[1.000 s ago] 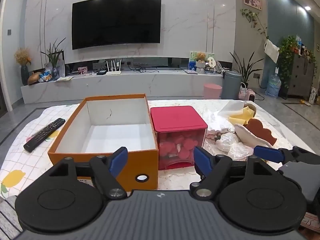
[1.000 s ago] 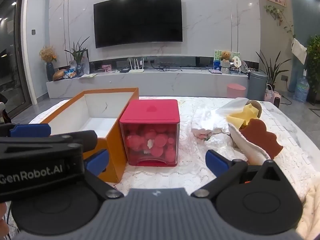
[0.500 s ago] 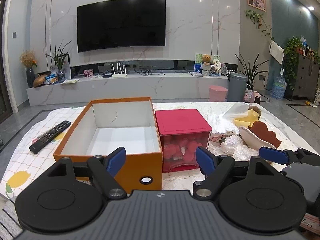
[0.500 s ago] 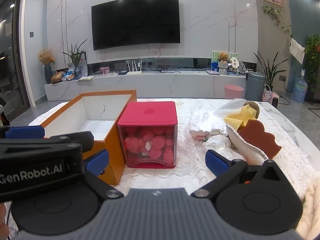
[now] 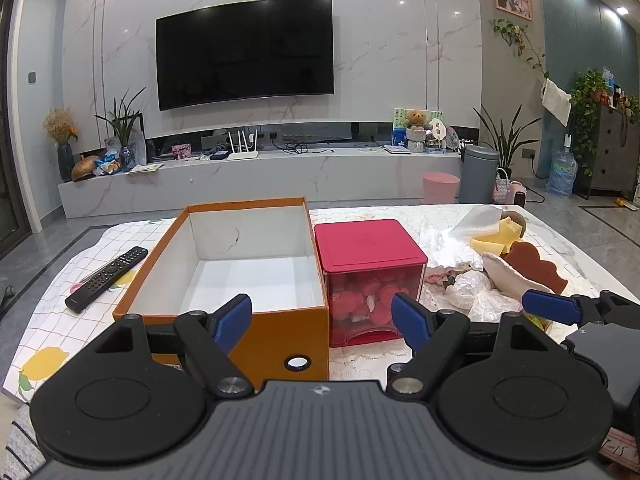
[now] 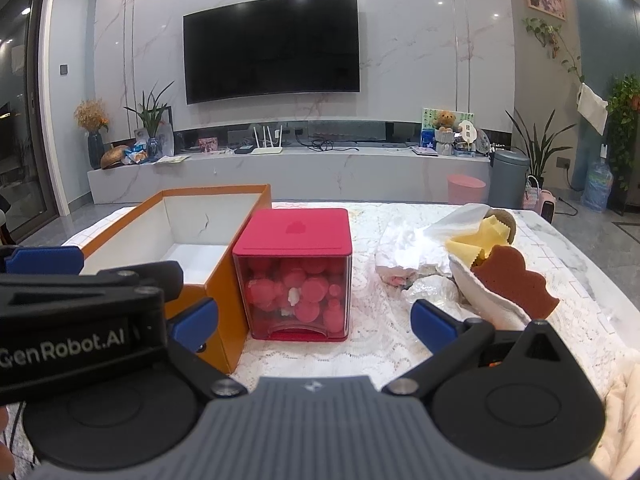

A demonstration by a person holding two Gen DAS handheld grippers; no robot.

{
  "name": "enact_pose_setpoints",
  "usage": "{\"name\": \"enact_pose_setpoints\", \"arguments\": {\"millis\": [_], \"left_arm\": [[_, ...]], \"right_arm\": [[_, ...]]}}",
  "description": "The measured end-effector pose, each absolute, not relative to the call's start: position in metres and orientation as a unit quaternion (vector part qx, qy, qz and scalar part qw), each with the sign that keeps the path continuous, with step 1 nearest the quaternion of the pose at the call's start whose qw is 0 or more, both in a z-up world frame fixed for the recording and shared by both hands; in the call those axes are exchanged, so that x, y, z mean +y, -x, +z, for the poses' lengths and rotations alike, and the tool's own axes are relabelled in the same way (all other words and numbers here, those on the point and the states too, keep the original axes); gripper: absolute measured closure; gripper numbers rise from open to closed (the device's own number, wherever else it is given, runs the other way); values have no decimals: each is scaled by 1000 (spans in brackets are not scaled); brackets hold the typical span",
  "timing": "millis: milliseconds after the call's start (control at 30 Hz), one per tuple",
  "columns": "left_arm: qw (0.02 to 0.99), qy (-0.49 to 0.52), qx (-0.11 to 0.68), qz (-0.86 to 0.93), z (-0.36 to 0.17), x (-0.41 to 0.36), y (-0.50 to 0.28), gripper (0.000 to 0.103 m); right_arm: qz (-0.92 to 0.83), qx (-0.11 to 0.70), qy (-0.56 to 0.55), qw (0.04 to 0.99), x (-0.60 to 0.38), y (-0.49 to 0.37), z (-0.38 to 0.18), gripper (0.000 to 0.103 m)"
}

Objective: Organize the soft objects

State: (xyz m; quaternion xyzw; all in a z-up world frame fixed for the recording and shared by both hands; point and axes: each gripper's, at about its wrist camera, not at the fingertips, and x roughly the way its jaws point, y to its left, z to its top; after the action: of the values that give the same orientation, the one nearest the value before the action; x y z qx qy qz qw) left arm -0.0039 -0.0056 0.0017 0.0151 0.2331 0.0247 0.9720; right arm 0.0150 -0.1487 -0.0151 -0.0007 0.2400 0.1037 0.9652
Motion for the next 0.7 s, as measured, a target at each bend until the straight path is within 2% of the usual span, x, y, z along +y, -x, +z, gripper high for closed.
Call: {"name": "enact_pose_setpoints", "arguments": {"millis": [700], "left_arm": [[971,-11,237,28,-4,-6,5,10]], "right_arm": [[101,243,7,965,-148,-16,-16,3]]}}
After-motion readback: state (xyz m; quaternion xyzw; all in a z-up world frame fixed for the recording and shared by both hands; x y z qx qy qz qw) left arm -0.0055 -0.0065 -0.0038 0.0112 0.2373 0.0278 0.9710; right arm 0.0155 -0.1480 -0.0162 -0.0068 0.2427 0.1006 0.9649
